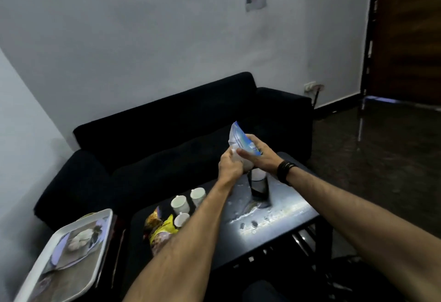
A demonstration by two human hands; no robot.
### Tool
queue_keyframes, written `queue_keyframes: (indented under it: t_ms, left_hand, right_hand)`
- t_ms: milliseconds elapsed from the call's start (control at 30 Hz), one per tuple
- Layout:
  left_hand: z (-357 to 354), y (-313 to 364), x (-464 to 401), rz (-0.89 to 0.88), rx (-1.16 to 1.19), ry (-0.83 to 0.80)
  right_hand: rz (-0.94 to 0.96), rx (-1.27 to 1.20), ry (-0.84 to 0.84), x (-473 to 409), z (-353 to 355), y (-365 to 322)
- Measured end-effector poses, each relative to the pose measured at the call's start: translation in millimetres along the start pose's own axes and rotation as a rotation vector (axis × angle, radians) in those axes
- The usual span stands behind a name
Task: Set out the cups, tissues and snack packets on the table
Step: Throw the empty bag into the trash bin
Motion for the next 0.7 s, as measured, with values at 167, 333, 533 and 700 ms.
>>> queue_keyframes:
  t_ms: [167,333,533,700]
  left_hand:
    - [-103,-26,15,0.104,0.071,-0.244]
    - [-195,-74,38,0.266,0.117,-0.424]
    - [-263,-128,70,0.158,-0.458,-0.712]
    - [-301,-198,108,0.153,-0.763,-0.948]
  right_hand:
    - [-0.164,-0.040,0.146,48,94,66]
    - [-0.330,-0.032,0.323,119,170,138]
    - [-0.640,-0.067,0.456,233,241,232]
    - [-0.933,0.009,0.534,320,261,297]
Point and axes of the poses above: each hand's wrist, its own x-axis away from the middle knuckle, its own z-axis out of the back of the hand, y = z × x, the point moved 10 cm from there along -x, towards the middle knuckle, and after that the axes turned 5 degrees about -y, right-handed, at the moved point
